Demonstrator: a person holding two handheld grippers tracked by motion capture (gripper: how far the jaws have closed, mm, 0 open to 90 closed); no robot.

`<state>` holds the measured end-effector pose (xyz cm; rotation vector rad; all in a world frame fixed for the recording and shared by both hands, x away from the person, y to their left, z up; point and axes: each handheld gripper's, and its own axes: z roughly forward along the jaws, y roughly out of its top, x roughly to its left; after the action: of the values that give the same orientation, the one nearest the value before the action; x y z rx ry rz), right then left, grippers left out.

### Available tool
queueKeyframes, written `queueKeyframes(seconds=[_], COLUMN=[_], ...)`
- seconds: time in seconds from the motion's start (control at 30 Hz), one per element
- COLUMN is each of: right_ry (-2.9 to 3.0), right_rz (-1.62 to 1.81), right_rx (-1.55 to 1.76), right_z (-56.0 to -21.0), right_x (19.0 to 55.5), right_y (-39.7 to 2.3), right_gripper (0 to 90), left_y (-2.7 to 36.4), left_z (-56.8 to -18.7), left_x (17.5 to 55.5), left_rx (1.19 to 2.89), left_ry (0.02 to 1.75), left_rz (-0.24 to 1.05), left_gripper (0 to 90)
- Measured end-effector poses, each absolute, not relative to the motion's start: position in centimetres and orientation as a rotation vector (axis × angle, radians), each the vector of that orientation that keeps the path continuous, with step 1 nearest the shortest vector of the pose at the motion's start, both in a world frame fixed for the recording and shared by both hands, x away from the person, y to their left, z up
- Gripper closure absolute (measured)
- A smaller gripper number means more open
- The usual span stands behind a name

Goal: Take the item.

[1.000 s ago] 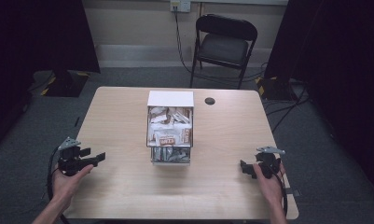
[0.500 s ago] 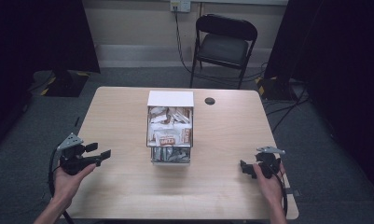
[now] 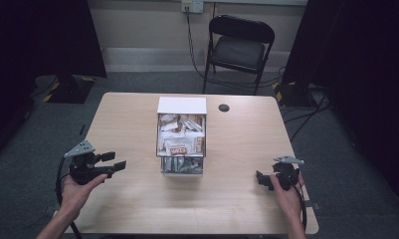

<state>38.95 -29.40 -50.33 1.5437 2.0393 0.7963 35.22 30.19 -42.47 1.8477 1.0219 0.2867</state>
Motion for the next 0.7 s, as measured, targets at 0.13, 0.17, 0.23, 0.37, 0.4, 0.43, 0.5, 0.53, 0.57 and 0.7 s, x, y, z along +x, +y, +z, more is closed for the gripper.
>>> queueKeyframes(seconds=[0.13, 0.17, 0.23, 0.37, 0.4, 0.43, 0.5, 0.53, 0.57, 0.7], right_ry=[2.039, 2.039, 2.039, 2.039, 2.039, 2.039, 2.039, 2.039, 2.039, 2.039], right_rz=[0.795, 0.795, 0.795, 0.796, 0.796, 0.796, 0.796, 0.796, 0.796, 0.796], right_rx=[1.544, 1.544, 1.544, 1.543, 1.543, 1.544, 1.544, 1.543, 1.544, 1.544], right_z=[-50.3, -50.3, -50.3, -50.3, -50.3, -50.3, -50.3, -50.3, -50.3, -50.3], right_x=[38.9, 38.9, 38.9, 38.9, 38.9, 38.9, 38.9, 38.9, 38.9, 38.9], right_y=[-29.4, -29.4, -29.4, -29.4, -29.4, -29.4, -29.4, -29.4, -29.4, -29.4], right_gripper=[0.0, 0.0, 0.0, 0.0, 0.0, 0.0, 0.0, 0.0, 0.0, 0.0], left_y=[29.6, 29.4, 29.1, 28.5, 28.5, 28.4, 28.2, 27.9, 27.7, 27.1], left_z=[-42.1, -42.0, -41.7, -41.0, -41.0, -40.9, -40.6, -40.2, -40.0, -39.5], left_x=[35.3, 35.4, 35.5, 35.7, 35.7, 35.7, 35.8, 36.0, 36.1, 36.4], left_rx=[1.855, 1.855, 1.851, 1.858, 1.858, 1.858, 1.847, 1.865, 1.877, 1.870], left_ry=[0.992, 0.988, 0.973, 0.938, 0.938, 0.927, 0.912, 0.908, 0.898, 0.877], left_rz=[0.270, 0.268, 0.252, 0.246, 0.246, 0.243, 0.225, 0.241, 0.239, 0.217], left_gripper=[31.7, 31.7, 31.9, 33.0, 34.6, 34.6, 36.9, 37.0, 37.6, 38.6])
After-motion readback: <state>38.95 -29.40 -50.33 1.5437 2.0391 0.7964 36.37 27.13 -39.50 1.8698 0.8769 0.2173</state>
